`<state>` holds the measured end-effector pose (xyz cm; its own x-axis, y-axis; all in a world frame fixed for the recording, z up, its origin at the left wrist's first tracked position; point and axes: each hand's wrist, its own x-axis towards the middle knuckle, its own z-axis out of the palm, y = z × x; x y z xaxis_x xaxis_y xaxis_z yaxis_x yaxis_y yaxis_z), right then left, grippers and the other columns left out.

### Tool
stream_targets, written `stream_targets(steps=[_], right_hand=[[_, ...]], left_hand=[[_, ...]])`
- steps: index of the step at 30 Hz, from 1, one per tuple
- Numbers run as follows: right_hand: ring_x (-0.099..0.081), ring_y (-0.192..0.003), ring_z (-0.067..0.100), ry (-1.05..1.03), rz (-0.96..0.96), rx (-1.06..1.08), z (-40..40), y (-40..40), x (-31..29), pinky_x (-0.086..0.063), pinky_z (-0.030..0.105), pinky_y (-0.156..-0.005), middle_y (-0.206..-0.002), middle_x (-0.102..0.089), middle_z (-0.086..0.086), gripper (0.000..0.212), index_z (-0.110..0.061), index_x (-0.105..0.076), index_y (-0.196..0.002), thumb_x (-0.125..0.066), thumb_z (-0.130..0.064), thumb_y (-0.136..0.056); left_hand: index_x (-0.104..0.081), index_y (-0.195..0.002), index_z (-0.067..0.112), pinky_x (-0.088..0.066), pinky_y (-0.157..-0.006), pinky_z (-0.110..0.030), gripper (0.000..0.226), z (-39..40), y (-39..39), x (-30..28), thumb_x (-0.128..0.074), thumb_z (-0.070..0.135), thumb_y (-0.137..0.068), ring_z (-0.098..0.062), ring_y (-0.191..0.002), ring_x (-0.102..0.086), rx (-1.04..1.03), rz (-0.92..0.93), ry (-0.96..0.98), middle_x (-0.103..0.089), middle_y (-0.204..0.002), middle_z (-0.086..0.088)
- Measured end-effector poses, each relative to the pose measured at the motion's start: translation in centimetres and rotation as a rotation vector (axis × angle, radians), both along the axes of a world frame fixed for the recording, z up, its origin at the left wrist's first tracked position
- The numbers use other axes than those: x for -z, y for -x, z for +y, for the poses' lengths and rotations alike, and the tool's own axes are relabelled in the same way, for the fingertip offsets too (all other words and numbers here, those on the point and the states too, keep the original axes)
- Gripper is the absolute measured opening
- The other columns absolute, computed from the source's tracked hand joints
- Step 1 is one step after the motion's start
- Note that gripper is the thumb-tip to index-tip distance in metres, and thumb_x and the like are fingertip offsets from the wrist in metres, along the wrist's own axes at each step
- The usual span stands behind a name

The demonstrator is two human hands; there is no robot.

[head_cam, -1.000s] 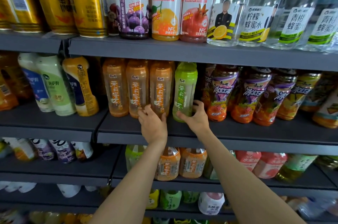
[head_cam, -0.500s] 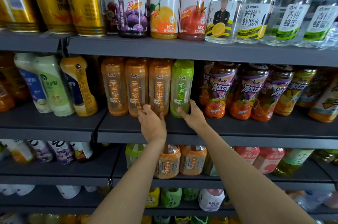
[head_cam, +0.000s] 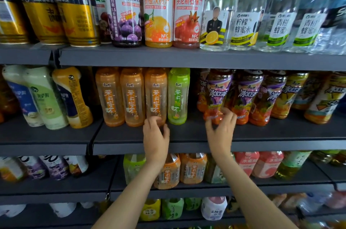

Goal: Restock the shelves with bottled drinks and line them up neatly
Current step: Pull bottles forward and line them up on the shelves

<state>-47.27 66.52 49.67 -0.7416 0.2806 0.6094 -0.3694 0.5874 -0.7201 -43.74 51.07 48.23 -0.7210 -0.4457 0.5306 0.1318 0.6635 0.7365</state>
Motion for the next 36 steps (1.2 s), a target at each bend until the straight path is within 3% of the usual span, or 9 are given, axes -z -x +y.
stream_targets(steps=[2,6,10,14,17,20,23,30,36], right_hand=[[-0.042,-0.116,0.029,0.043,-0.143,0.016,1.6,1.6,-0.8,-0.037,0.028,-0.092,-0.123,-0.044,0.017,0.057,0.002,-0.039,-0.127,-0.069,-0.017,-0.082],[-0.049,-0.117,0.032,0.010,-0.442,-0.106,2.8,5.0,-1.7,-0.042,0.038,-0.096,-0.125,-0.051,0.017,0.065,-0.001,-0.039,-0.125,-0.074,-0.027,-0.077],[-0.057,-0.102,0.029,-0.103,-0.401,-0.128,3.8,5.0,-1.3,-0.043,0.030,-0.079,-0.110,-0.059,0.014,0.055,-0.001,-0.045,-0.116,-0.074,-0.026,-0.077],[-0.055,-0.086,0.013,-0.161,-0.302,-0.348,4.0,3.3,-1.1,-0.034,0.015,-0.065,-0.095,-0.058,-0.002,0.046,-0.002,-0.051,-0.114,-0.074,-0.018,-0.077],[-0.056,-0.094,0.010,-0.207,-0.342,-0.533,3.8,3.1,-1.3,-0.039,0.015,-0.075,-0.101,-0.058,-0.005,0.043,-0.005,-0.054,-0.114,-0.073,-0.012,-0.077],[-0.054,-0.113,0.014,-0.134,-0.474,-0.702,5.5,4.5,-1.6,-0.044,0.025,-0.096,-0.120,-0.059,0.005,0.046,-0.004,-0.054,-0.125,-0.069,-0.007,-0.081],[-0.049,-0.124,0.023,-0.072,-0.494,-0.451,6.5,6.3,-2.0,-0.039,0.027,-0.101,-0.131,-0.054,0.015,0.052,-0.001,-0.046,-0.132,-0.064,-0.005,-0.084],[-0.055,-0.111,0.034,-0.255,-0.459,0.059,0.5,9.3,-3.2,-0.047,0.040,-0.082,-0.122,-0.054,0.016,0.053,-0.003,-0.037,-0.128,-0.062,-0.027,-0.088],[-0.054,-0.113,0.034,-0.339,-0.501,0.064,-0.2,10.9,-3.6,-0.046,0.042,-0.089,-0.124,-0.053,0.018,0.036,-0.001,-0.044,-0.124,-0.053,-0.007,-0.089]], left_hand=[[-0.050,-0.106,0.010,-0.039,-0.082,-0.021,0.019,1.2,0.2,0.0,-0.056,0.013,-0.089,-0.014,-0.099,-0.048,0.063,0.009,0.070,-0.049,-0.105,-0.002],[-0.049,-0.111,0.011,-0.044,-0.088,-0.027,0.023,4.1,1.5,-1.1,-0.056,0.015,-0.089,-0.014,-0.103,-0.048,0.148,-0.011,0.063,-0.051,-0.109,-0.003],[-0.047,-0.119,0.009,-0.043,-0.091,-0.026,0.034,5.7,2.5,-1.7,-0.057,0.024,-0.090,-0.014,-0.106,-0.049,0.244,-0.027,0.037,-0.051,-0.114,-0.002],[-0.042,-0.130,0.010,-0.034,-0.089,-0.016,0.061,6.7,3.6,-2.6,-0.064,0.041,-0.082,-0.014,-0.118,-0.045,0.324,-0.076,-0.004,-0.050,-0.125,-0.002],[-0.046,-0.126,0.011,-0.041,-0.087,-0.022,0.064,7.0,4.0,-3.1,-0.071,0.043,-0.076,-0.018,-0.114,-0.050,0.276,-0.062,-0.037,-0.054,-0.120,-0.003],[-0.051,-0.120,0.013,-0.043,-0.083,-0.024,0.059,6.0,3.9,-3.4,-0.074,0.040,-0.073,-0.017,-0.107,-0.056,0.247,-0.051,-0.042,-0.060,-0.115,-0.002],[-0.051,-0.119,0.014,-0.041,-0.080,-0.020,0.057,4.9,3.4,-3.2,-0.075,0.036,-0.072,-0.015,-0.104,-0.057,0.219,-0.042,-0.028,-0.061,-0.112,0.000],[-0.046,-0.116,0.014,-0.044,-0.084,-0.023,0.058,3.7,3.6,-2.6,-0.074,0.038,-0.071,-0.015,-0.105,-0.056,0.180,-0.040,0.003,-0.058,-0.111,-0.002],[-0.043,-0.117,0.014,-0.038,-0.084,-0.017,0.058,4.0,3.6,-2.4,-0.074,0.034,-0.072,-0.005,-0.104,-0.048,0.193,-0.046,-0.021,-0.053,-0.114,0.000]])
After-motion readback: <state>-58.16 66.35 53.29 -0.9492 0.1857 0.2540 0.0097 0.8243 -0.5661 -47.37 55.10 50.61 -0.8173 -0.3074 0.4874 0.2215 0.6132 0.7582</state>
